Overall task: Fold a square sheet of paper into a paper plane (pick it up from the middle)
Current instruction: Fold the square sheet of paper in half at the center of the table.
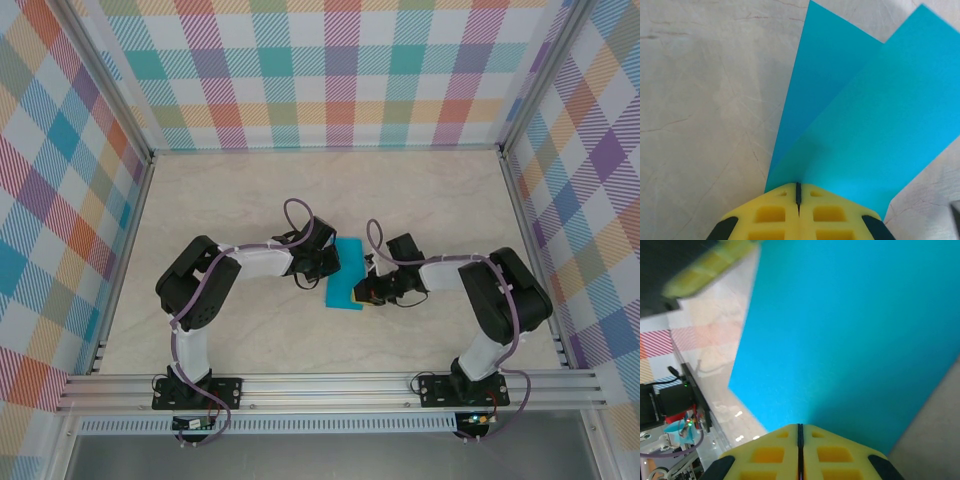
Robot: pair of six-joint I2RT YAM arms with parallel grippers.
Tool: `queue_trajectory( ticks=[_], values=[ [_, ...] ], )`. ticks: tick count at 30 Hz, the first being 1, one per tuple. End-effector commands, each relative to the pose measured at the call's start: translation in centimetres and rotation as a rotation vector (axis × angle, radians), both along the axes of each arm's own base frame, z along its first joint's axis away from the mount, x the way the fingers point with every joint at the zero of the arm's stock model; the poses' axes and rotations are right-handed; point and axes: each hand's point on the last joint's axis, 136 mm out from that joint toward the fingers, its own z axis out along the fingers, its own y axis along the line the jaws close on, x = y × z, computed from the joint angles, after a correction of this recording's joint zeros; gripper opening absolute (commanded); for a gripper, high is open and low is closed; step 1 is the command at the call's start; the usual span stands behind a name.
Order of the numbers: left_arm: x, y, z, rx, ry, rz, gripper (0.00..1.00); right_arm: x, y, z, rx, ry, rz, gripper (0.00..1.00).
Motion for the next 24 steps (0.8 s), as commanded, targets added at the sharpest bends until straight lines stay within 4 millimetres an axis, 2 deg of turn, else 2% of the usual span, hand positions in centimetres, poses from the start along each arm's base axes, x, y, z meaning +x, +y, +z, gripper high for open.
queue_trajectory(
  ticks=[1, 4, 10, 13, 16, 24],
  values=[
    [-2.6, 1.8, -2.6, 0.103, 0.082, -0.010, 0.00, -1.0, -0.7, -2.2, -0.038, 0.020, 0.011, 0.09],
    [-2.7, 1.8, -2.6, 0.102, 0.085, -0.011, 0.00, -1.1, -0.6, -2.0, -0.031, 0.024, 0.014, 0.08],
    [-2.6, 1.8, -2.5, 0.100, 0.084, -0.009, 0.00, -0.4, 0.0, 1.1, 0.021, -0.044, 0.027, 0.09],
    [-2.6, 1.8, -2.5, 0.102, 0.082, -0.010, 0.00, -0.8, 0.0, 1.4, 0.034, -0.048, 0.023, 0.09],
    [-2.6, 1.8, -2.6, 0.101, 0.084, -0.011, 0.00, -1.4, -0.2, 0.8, 0.033, -0.026, 0.023, 0.09],
    [-2.7, 1.8, -2.7, 0.103, 0.086, -0.011, 0.00, -3.0, -1.3, -2.4, -0.078, 0.018, 0.016, 0.09]
  ],
)
